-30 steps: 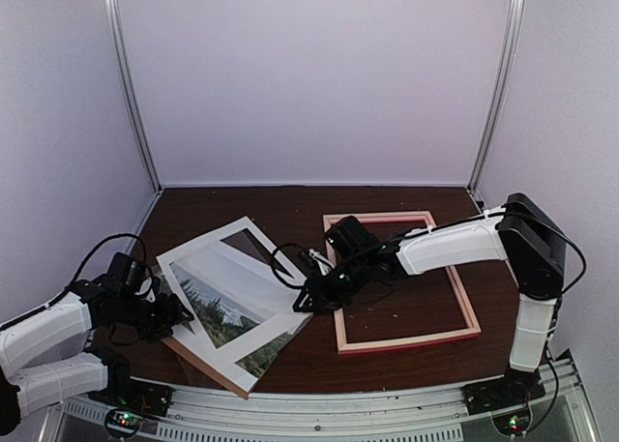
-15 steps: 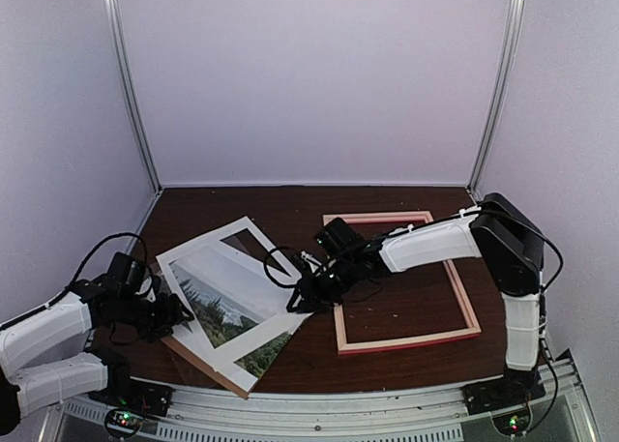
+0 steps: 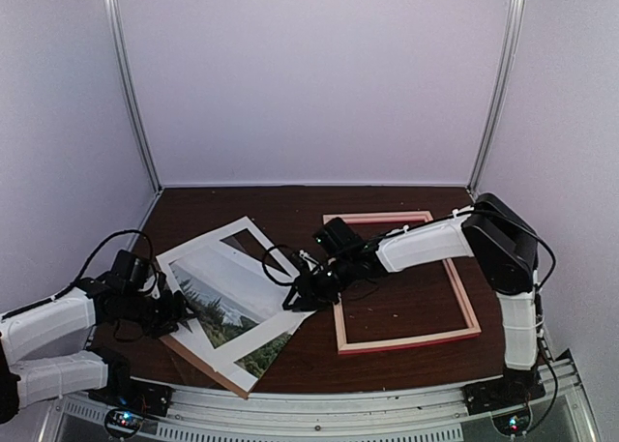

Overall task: Put the photo into the frame
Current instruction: Pick up the glass panel from the mat board, then pass from the right arm to the left

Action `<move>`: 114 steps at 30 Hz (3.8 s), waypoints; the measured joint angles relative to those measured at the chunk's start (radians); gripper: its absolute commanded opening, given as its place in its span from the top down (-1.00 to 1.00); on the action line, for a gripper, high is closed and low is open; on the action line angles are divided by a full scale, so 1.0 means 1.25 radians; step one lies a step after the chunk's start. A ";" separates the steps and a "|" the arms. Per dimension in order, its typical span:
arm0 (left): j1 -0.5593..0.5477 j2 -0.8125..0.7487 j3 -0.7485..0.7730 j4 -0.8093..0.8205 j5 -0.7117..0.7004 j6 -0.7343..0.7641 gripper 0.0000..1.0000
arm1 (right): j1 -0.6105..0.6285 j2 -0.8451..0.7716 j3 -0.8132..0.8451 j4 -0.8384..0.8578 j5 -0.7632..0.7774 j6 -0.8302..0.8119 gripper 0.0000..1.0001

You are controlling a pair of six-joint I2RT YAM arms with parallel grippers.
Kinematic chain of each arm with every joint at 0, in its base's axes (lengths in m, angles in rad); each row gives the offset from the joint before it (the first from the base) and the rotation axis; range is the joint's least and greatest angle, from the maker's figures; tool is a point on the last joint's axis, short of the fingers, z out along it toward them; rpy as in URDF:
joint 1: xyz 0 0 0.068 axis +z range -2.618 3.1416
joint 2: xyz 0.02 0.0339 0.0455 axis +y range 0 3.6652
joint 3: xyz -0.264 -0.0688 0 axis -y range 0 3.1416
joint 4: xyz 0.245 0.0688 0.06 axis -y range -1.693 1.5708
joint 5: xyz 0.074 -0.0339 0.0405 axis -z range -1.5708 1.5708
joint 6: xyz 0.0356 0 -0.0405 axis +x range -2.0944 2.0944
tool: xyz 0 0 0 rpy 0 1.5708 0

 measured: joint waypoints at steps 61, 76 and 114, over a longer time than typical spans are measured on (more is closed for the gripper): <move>-0.017 0.309 0.201 0.200 0.114 0.075 -0.85 | -0.139 -0.227 -0.204 -0.007 0.119 0.010 1.00; -0.081 0.491 0.324 0.224 0.115 0.072 -0.87 | -0.140 -0.343 -0.294 -0.105 0.284 -0.007 1.00; -0.117 0.962 0.839 0.204 0.198 0.162 -0.78 | -0.223 -0.316 -0.333 -0.168 0.418 -0.047 1.00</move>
